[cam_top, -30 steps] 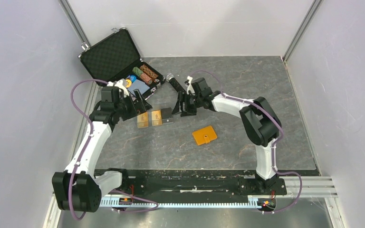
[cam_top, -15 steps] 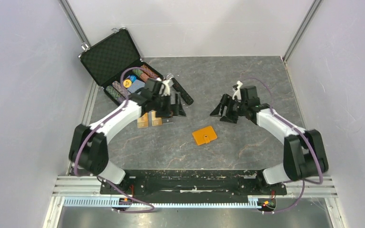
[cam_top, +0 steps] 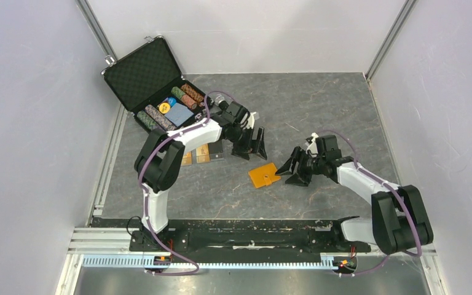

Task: Put the credit cards into the card holder
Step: Pick up the nut test board at the center of the board.

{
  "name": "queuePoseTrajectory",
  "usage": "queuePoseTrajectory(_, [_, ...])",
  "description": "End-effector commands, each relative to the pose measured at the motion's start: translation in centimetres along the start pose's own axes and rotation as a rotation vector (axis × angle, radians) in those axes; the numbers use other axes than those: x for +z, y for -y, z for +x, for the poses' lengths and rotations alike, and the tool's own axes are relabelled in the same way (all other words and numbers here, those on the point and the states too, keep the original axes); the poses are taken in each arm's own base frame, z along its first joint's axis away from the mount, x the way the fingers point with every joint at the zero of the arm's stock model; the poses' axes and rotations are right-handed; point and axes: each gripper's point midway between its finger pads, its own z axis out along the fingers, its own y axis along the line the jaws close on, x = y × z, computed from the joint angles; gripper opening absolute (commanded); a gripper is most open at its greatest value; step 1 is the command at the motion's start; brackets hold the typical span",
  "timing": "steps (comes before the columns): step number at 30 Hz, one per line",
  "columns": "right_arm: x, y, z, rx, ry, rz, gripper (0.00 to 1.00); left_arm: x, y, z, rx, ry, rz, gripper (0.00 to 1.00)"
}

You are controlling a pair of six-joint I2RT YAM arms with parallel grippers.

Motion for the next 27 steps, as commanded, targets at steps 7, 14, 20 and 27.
queuePoseTrajectory(7, [3.7, -1.7, -0.5, 0.009, -0.087, -0.059, 0.62, -0.1, 0.3, 2.9, -0.005, -0.102, 0.051, 0.86])
queuePoseTrajectory(14, [6.0, -2.6, -4.3, -0.084, -0.103, -0.021, 0.6, 0.2, 0.4, 5.6, -0.093, -0.119, 0.124, 0.76])
queuePoseTrajectory(20, [6.3, -3.7, -5.9, -0.155, -0.099, -0.029, 0.59, -0.2, 0.3, 6.1, -0.132, -0.082, 0.119, 0.69])
queuePoseTrajectory(27, [5.1, -0.8, -4.9, -0.242, -0.099, 0.09, 0.59, -0.1, -1.4, 4.2, -0.173, 0.0, 0.023, 0.76])
